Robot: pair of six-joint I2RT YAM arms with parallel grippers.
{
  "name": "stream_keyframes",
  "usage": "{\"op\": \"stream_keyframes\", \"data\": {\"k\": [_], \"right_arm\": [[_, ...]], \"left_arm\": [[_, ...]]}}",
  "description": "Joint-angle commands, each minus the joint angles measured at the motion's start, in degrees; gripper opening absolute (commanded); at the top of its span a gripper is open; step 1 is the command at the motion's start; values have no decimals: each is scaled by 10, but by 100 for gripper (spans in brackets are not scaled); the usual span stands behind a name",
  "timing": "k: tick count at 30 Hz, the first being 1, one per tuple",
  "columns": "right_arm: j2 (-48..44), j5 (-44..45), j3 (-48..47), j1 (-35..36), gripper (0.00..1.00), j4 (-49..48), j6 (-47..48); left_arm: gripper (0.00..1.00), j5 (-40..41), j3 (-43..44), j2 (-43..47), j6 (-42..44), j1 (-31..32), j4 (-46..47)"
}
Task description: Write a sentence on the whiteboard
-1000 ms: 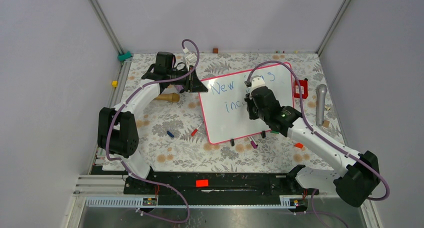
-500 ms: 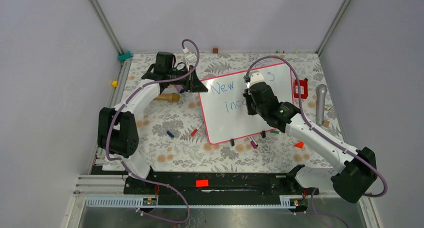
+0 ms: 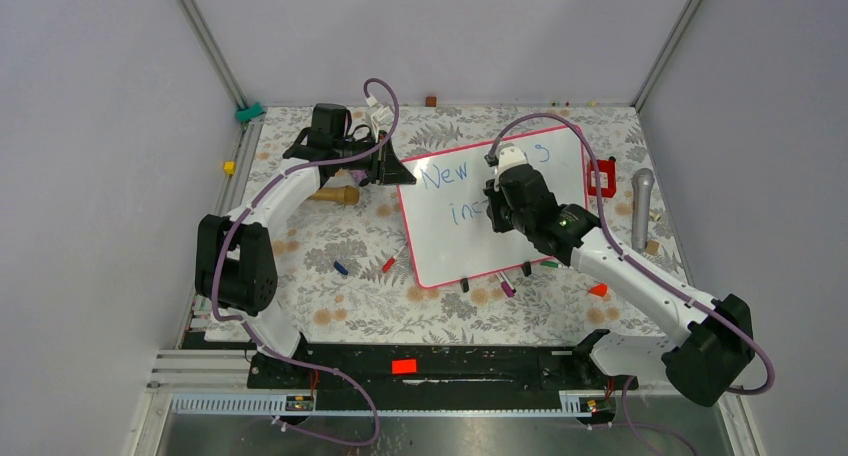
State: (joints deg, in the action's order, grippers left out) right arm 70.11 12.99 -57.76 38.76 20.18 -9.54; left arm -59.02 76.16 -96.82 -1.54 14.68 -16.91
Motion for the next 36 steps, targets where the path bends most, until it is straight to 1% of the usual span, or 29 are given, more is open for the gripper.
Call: {"op": "stream_keyframes", "data": {"k": [1,7,9,14,25,36], "right_arm": [[-14,-1,4,-5,0,-5,-4],[-67,49,10,-7,0,-15,10],[-73,52,9,-14,0,-15,12],[-56,38,4,-35,0,-13,2],[-18,7,-14,-41,0,-16,-6],[-28,6,22,-42,0,-15,-18]], "left_arm": [[12,81,7,-3,75,17,14],[12,81,7,-2,75,17,14],[12,82,7,-2,75,17,14],[12,82,7,-3,75,17,14],[12,83,7,-3,75,17,14],[12,79,7,-4,73,17,14]]}}
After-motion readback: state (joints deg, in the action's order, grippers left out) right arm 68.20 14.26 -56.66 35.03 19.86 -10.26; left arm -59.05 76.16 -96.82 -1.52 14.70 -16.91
